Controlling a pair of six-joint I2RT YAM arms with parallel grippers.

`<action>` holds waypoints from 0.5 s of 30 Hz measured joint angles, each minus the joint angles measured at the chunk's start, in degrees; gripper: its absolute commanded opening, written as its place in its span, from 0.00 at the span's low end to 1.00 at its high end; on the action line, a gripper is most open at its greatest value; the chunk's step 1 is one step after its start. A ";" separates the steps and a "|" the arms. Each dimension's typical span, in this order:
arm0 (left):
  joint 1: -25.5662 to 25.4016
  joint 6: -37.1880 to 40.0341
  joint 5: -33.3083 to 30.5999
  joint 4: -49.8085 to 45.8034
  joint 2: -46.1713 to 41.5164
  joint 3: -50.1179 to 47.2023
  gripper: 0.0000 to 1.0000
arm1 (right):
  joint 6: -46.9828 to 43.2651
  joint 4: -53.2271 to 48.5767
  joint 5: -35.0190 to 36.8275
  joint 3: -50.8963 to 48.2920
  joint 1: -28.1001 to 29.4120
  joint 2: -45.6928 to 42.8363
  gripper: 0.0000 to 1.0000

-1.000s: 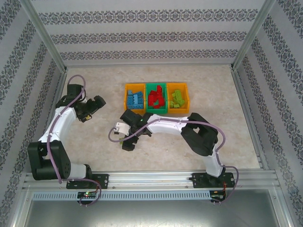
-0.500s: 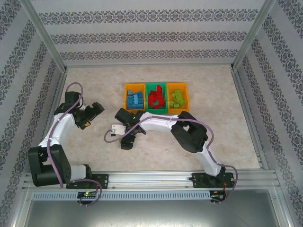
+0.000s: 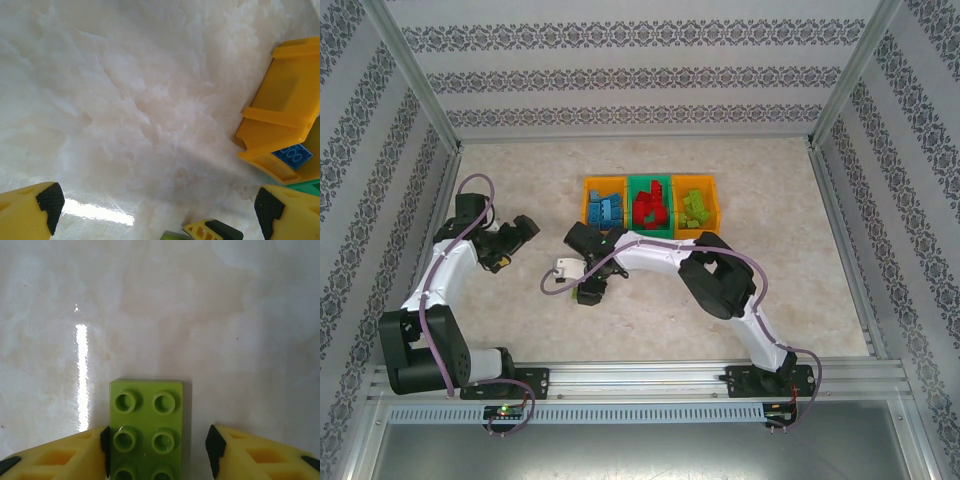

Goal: Sort the legos into containers by color

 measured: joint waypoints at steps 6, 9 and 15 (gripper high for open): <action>0.02 0.00 0.02 0.24 0.13 0.00 0.99 | 0.50 4.26 -0.57 -3.63 -0.66 -1.62 0.42; 0.02 0.02 0.22 0.42 0.22 -0.02 0.99 | 1.46 7.69 -0.98 -6.82 -0.87 -3.08 0.37; 0.02 0.02 0.24 0.44 0.22 -0.11 0.99 | 4.98 13.73 -1.60 -13.64 -1.51 -6.51 0.32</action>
